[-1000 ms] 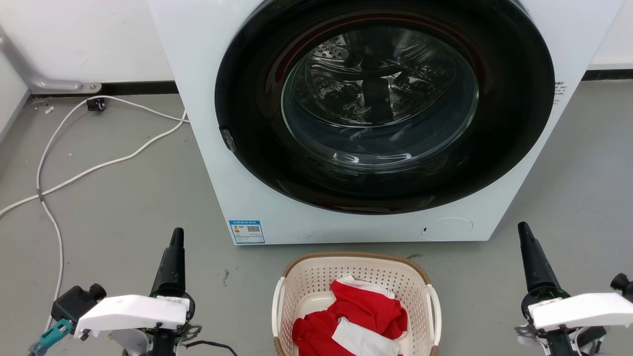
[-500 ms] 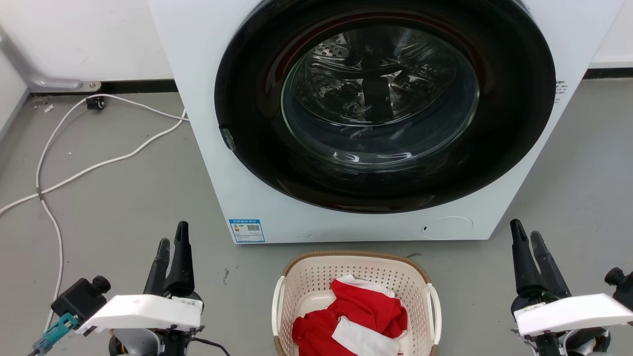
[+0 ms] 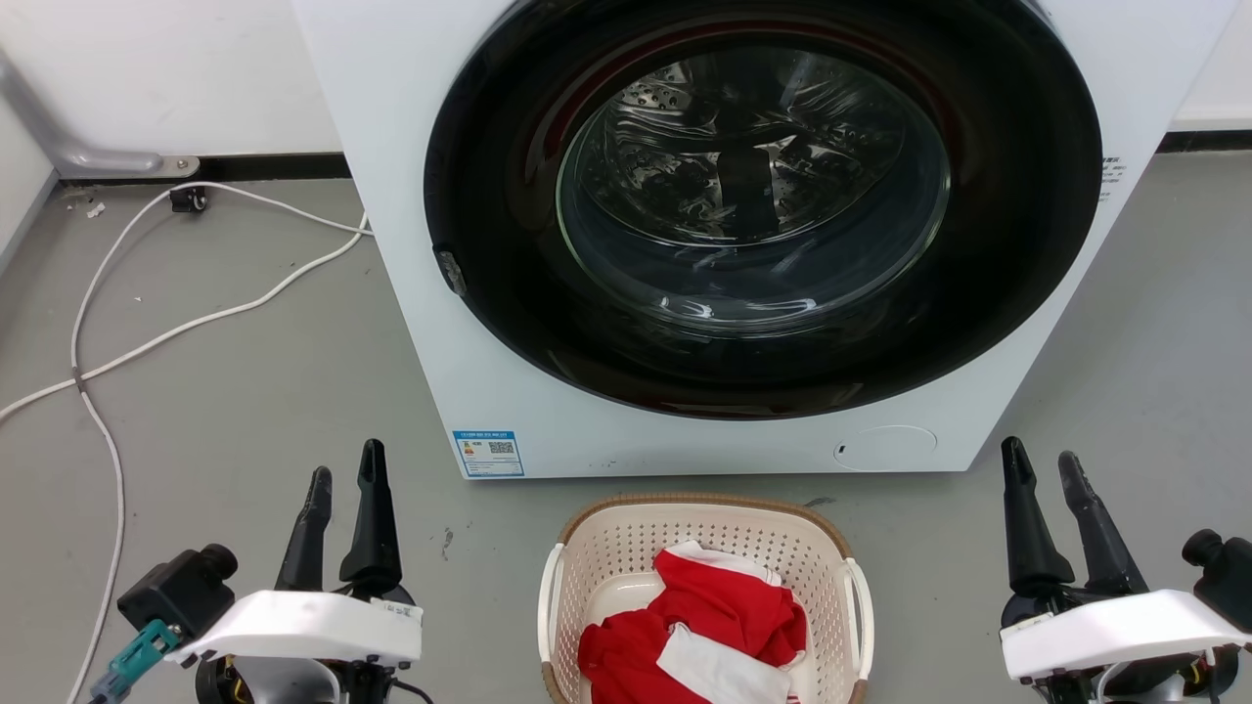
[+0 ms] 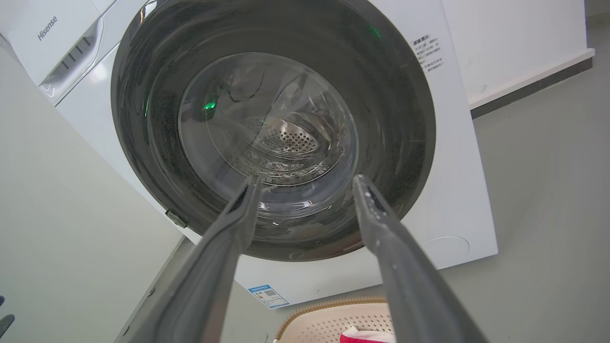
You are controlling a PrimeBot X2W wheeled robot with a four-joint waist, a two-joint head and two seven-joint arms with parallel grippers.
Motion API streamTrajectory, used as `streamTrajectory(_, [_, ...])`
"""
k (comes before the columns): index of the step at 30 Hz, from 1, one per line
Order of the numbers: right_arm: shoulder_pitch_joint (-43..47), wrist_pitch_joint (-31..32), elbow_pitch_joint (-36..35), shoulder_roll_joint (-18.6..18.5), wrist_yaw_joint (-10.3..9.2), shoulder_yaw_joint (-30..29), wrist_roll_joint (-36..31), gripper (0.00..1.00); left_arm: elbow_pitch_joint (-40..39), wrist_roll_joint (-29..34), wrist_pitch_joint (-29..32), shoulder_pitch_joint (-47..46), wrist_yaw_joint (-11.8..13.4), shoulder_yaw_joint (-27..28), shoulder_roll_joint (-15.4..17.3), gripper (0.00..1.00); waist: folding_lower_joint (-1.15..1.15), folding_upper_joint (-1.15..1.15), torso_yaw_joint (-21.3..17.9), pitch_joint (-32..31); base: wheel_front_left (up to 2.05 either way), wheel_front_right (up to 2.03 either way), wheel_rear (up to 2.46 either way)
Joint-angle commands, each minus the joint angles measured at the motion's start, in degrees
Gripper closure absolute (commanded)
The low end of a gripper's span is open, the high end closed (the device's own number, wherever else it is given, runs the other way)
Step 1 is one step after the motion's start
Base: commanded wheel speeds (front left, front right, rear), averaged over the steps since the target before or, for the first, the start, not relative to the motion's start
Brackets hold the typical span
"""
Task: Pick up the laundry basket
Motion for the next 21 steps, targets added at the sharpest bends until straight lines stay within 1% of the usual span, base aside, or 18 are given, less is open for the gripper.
streamTrajectory(1, [0.1, -0.7, -1.2, -0.2, 0.0, 0.2, -2.4, 0.0, -1.0, 2.1, -0.6, 0.1, 0.4, -0.3, 0.2, 0.0, 0.0, 0.0, 0.0, 0.0, 0.0, 0.0, 0.0])
streamTrajectory(14, [1.3, -2.7, -2.2, -0.3, 0.0, 0.3, -12.6, 0.0, -1.5, 10.5, -2.7, 1.1, 1.6, -1.5, 0.2, 0.0, 0.0, 0.0, 0.0, 0.0, 0.0, 0.0, 0.0])
streamTrajectory(21, [1.8, -3.5, -2.8, -0.3, 0.0, 0.4, -16.9, 0.0, -1.8, 14.0, -3.5, 1.5, 2.1, -2.2, 0.2, 0.0, 0.0, 0.0, 0.0, 0.0, 0.0, 0.0, 0.0])
